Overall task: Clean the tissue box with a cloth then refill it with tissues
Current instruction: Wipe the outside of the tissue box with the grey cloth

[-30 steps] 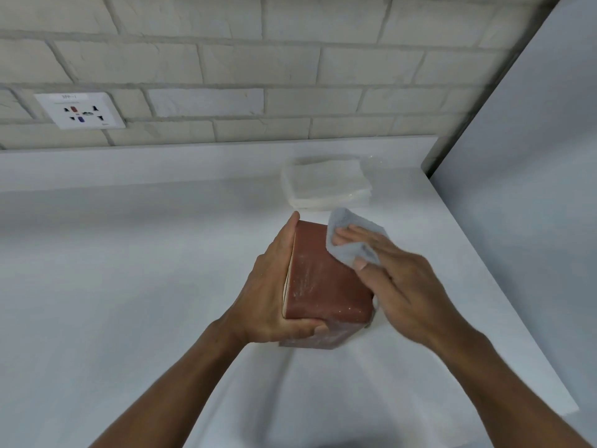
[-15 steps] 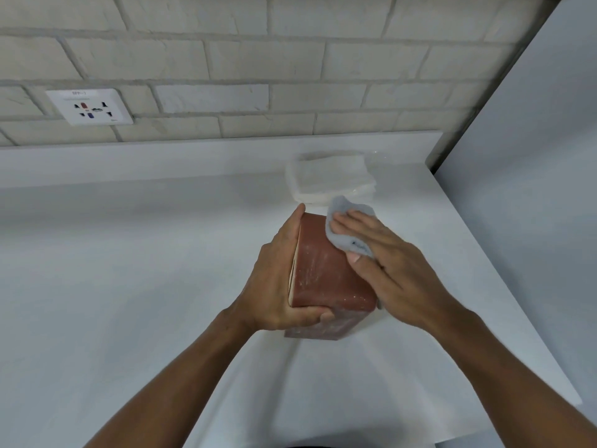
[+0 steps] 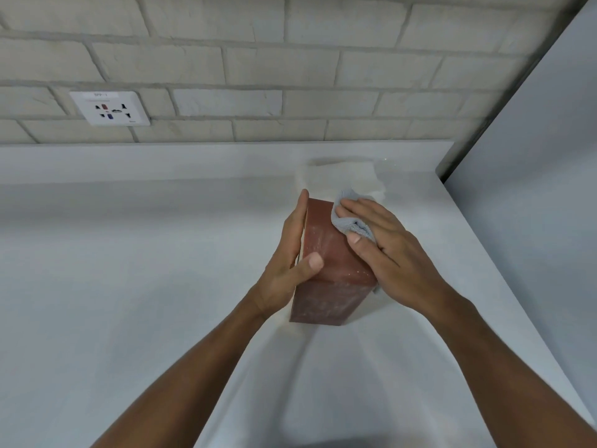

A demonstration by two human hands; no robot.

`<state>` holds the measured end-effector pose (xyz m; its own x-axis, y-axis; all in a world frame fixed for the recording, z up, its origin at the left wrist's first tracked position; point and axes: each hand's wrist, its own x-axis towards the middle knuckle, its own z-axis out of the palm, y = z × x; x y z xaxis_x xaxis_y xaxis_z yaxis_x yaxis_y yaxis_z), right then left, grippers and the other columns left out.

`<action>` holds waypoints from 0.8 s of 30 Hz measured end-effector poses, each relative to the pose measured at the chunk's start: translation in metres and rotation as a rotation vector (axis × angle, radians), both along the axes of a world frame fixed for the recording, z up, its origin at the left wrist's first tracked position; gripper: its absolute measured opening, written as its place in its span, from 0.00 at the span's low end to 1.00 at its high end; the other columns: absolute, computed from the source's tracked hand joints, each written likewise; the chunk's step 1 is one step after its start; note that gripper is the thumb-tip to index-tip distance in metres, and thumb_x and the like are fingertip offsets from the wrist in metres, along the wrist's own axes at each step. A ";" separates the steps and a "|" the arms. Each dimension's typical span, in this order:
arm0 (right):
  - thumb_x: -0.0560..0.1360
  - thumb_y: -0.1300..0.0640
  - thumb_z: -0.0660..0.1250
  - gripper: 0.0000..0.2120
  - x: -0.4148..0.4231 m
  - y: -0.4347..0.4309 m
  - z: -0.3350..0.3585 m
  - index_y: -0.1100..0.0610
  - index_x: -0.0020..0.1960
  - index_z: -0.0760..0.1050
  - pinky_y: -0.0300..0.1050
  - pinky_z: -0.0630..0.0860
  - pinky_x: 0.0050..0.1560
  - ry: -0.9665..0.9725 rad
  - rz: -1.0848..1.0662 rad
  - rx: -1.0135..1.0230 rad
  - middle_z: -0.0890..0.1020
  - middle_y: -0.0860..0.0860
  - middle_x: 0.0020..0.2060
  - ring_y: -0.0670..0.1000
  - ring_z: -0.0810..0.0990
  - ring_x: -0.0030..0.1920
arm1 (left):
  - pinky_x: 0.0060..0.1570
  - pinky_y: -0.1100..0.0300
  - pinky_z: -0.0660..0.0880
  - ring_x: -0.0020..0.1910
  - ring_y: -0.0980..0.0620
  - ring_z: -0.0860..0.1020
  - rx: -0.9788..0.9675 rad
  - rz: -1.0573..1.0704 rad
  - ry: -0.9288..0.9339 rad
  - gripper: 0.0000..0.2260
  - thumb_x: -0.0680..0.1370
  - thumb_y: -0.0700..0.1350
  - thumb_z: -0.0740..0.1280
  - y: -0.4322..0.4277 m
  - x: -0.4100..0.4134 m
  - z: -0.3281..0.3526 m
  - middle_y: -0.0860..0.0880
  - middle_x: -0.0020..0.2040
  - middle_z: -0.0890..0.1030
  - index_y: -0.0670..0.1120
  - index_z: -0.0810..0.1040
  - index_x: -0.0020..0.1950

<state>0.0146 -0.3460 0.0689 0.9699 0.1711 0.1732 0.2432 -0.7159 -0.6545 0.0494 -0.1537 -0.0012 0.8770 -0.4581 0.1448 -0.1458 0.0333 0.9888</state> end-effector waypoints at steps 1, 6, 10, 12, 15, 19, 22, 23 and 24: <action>0.82 0.46 0.56 0.20 -0.001 0.000 -0.001 0.45 0.73 0.68 0.28 0.54 0.71 -0.011 0.004 0.007 0.68 0.35 0.71 0.35 0.58 0.74 | 0.79 0.37 0.58 0.83 0.46 0.57 -0.016 0.005 0.034 0.50 0.74 0.73 0.67 0.000 -0.001 0.001 0.50 0.84 0.56 0.53 0.44 0.85; 0.83 0.42 0.55 0.21 0.010 -0.009 0.004 0.43 0.74 0.66 0.39 0.64 0.71 0.092 -0.049 0.053 0.70 0.33 0.69 0.35 0.65 0.70 | 0.78 0.38 0.62 0.80 0.46 0.60 0.049 0.026 -0.062 0.50 0.74 0.73 0.65 0.003 0.000 -0.001 0.51 0.78 0.62 0.51 0.46 0.85; 0.82 0.39 0.50 0.26 0.008 -0.006 0.002 0.43 0.79 0.56 0.38 0.50 0.76 0.093 0.030 -0.162 0.56 0.36 0.77 0.35 0.48 0.77 | 0.73 0.37 0.65 0.76 0.46 0.67 0.366 0.069 -0.429 0.53 0.74 0.78 0.58 0.015 0.011 0.008 0.45 0.76 0.67 0.43 0.47 0.85; 0.82 0.41 0.50 0.26 0.006 -0.008 0.001 0.44 0.79 0.55 0.38 0.49 0.75 0.079 0.057 -0.142 0.55 0.35 0.77 0.35 0.45 0.77 | 0.75 0.32 0.59 0.79 0.41 0.62 0.719 0.080 -0.698 0.61 0.67 0.84 0.53 0.027 0.019 0.019 0.43 0.79 0.64 0.42 0.47 0.85; 0.82 0.42 0.51 0.25 0.009 -0.013 0.001 0.44 0.79 0.57 0.41 0.51 0.77 0.077 0.064 -0.104 0.57 0.35 0.77 0.34 0.47 0.77 | 0.79 0.32 0.47 0.84 0.41 0.48 1.050 0.014 -0.838 0.67 0.61 0.88 0.48 0.040 0.027 0.041 0.43 0.85 0.53 0.42 0.44 0.85; 0.83 0.43 0.52 0.25 0.010 -0.011 -0.001 0.44 0.78 0.58 0.41 0.51 0.76 0.056 0.073 -0.109 0.58 0.36 0.77 0.35 0.48 0.77 | 0.80 0.35 0.45 0.84 0.44 0.50 1.086 -0.068 -0.832 0.67 0.59 0.88 0.49 0.034 0.036 0.058 0.44 0.85 0.54 0.43 0.44 0.85; 0.82 0.43 0.52 0.24 0.007 -0.013 -0.002 0.44 0.78 0.59 0.43 0.52 0.77 0.064 0.066 -0.067 0.59 0.34 0.76 0.36 0.50 0.77 | 0.81 0.39 0.49 0.82 0.49 0.59 1.000 -0.084 -0.779 0.65 0.60 0.85 0.56 0.029 0.034 0.052 0.46 0.83 0.60 0.44 0.47 0.85; 0.82 0.43 0.52 0.24 0.007 -0.015 -0.002 0.43 0.78 0.60 0.44 0.54 0.77 0.062 0.063 -0.060 0.60 0.33 0.76 0.36 0.51 0.77 | 0.81 0.41 0.51 0.81 0.51 0.60 0.955 -0.087 -0.735 0.65 0.60 0.84 0.58 0.029 0.033 0.050 0.47 0.83 0.61 0.45 0.47 0.85; 0.82 0.43 0.52 0.23 0.006 -0.018 -0.002 0.41 0.77 0.60 0.45 0.55 0.77 0.054 0.058 -0.062 0.60 0.32 0.75 0.36 0.53 0.76 | 0.81 0.43 0.53 0.80 0.51 0.61 0.908 -0.089 -0.686 0.65 0.60 0.83 0.60 0.029 0.033 0.047 0.48 0.82 0.61 0.45 0.46 0.85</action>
